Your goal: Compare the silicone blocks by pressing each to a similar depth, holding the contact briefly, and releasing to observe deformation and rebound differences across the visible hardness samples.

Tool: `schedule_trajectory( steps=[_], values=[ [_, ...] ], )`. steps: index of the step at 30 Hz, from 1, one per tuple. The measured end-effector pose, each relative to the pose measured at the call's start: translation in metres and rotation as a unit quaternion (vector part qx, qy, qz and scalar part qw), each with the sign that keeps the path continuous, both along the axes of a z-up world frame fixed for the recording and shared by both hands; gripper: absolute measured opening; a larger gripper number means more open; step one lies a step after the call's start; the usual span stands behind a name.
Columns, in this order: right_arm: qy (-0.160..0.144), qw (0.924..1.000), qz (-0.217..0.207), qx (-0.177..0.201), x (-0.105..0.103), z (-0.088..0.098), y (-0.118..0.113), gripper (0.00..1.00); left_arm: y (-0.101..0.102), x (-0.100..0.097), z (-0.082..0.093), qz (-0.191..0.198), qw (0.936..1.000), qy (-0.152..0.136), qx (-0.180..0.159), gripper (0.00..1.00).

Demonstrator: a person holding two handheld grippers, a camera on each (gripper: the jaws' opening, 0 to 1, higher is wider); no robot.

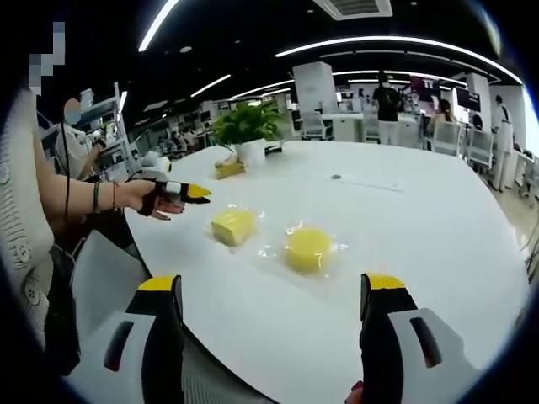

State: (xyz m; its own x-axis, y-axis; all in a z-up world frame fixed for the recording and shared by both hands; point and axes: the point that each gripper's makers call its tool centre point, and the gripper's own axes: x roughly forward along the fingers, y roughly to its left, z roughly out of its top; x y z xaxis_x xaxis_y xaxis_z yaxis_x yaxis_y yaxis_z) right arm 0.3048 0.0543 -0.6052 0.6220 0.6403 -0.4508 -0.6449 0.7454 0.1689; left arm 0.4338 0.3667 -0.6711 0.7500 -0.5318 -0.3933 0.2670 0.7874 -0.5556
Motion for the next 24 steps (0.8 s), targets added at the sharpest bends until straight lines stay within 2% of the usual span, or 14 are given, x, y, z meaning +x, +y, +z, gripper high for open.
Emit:
schedule_trajectory(
  steps=[6, 8, 10, 12, 14, 18, 21, 24],
  values=[
    [0.009, 0.9999, -0.005, -0.005, 0.002, -0.003, -0.003, 0.81, 0.006, 0.017, -0.024, 0.009, 0.9996, 0.018, -0.018, 0.65],
    [0.012, 0.9999, -0.01, -0.001, 0.003, -0.002, -0.004, 0.81, 0.008, 0.021, -0.033, 0.022, 0.9986, 0.029, -0.037, 0.65],
    [0.014, 0.9999, -0.01, -0.004, 0.004, -0.003, -0.005, 0.81, 0.008, 0.026, -0.037, 0.04, 0.996, 0.035, -0.072, 0.64],
    [0.019, 0.9997, -0.008, -0.011, 0.004, -0.007, -0.006, 0.8, 0.005, 0.029, -0.042, 0.048, 0.9906, 0.05, -0.118, 0.63],
    [0.023, 0.9996, -0.008, -0.013, 0.004, -0.008, -0.007, 0.8, 0.001, 0.028, -0.044, 0.049, 0.9899, 0.049, -0.124, 0.61],
    [0.031, 0.9993, -0.008, -0.018, 0.004, -0.013, -0.009, 0.8, 0.003, 0.041, -0.047, 0.064, 0.982, 0.041, -0.173, 0.52],
    [0.038, 0.999, -0.007, -0.023, 0.003, -0.016, -0.011, 0.8, 0.002, 0.047, -0.052, 0.063, 0.9802, 0.04, -0.184, 0.47],
    [0.041, 0.9988, -0.007, -0.025, 0.004, -0.018, -0.012, 0.8, -0.009, 0.048, -0.05, 0.05, 0.981, 0.035, -0.184, 0.41]
  ],
)
